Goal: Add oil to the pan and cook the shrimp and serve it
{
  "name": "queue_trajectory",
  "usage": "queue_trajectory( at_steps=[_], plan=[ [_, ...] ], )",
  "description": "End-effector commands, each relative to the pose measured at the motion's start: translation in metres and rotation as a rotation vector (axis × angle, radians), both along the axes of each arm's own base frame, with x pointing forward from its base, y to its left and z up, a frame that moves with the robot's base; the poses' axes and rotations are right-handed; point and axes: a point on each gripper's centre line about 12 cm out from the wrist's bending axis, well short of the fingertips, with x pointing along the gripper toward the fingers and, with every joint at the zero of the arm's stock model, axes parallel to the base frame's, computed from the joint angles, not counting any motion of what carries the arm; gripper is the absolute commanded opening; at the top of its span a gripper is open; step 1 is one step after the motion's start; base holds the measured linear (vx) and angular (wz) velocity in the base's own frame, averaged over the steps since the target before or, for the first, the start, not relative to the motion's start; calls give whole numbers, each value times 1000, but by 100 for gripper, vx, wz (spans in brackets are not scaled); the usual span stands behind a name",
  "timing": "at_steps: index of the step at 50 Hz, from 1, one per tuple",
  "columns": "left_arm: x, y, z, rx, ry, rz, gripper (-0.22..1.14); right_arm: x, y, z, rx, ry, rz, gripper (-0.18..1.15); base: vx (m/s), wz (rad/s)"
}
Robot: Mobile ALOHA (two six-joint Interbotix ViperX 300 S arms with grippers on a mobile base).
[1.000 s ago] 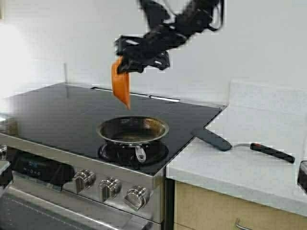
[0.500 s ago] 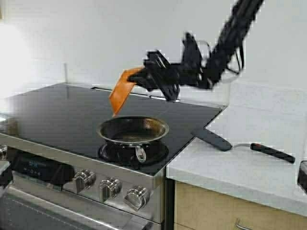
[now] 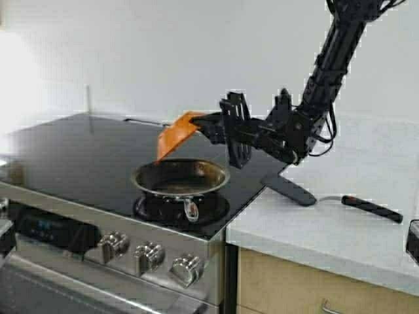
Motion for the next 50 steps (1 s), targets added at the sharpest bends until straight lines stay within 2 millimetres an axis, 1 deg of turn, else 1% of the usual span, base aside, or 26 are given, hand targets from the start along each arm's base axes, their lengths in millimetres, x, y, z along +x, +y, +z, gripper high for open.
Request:
queue_trajectory(
  at_steps=[1, 6, 8, 12, 14, 17, 24, 30, 36, 39, 42, 47, 50],
  plan=[
    [3, 0, 5, 2, -11, 1, 3, 15, -6, 7, 53, -18, -21, 6, 0, 0],
    [3, 0, 5, 2, -11, 1, 3, 16, -6, 18, 78, -51, -17, 6, 0, 0],
    [2, 0, 4, 2, -9, 1, 3, 17, -6, 17, 74, -50, -19, 6, 0, 0],
    [3, 0, 6, 2, -12, 1, 3, 17, -8, 6, 59, -16, -27, 6, 0, 0],
    [3, 0, 5, 3, -11, 0, 3, 17, -11, 6, 60, -14, -31, 6, 0, 0],
    [3, 0, 5, 3, -11, 0, 3, 17, -11, 13, 77, -30, -23, 6, 0, 0],
    [3, 0, 5, 3, -11, 1, 3, 17, -10, 21, 101, -40, -16, 6, 0, 0],
    [3, 0, 5, 3, -11, 1, 3, 17, -10, 37, 107, -74, -13, 6, 0, 0],
    [3, 0, 6, 2, -12, 0, 3, 16, -10, 64, 89, -116, -10, 7, 0, 0],
    [3, 0, 6, 2, -12, 1, 3, 15, -10, 78, 25, -133, -18, 7, 0, 0],
    [3, 0, 6, 2, -12, 1, 3, 15, -10, 91, -91, -150, -25, 7, 0, 0],
    [3, 0, 6, 0, -12, 2, 3, 16, -11, 115, -349, -179, -26, 7, 0, 0],
    [3, 0, 6, -1, -12, 0, 3, 16, -16, 129, -524, -204, -24, 7, 0, 0]
  ],
)
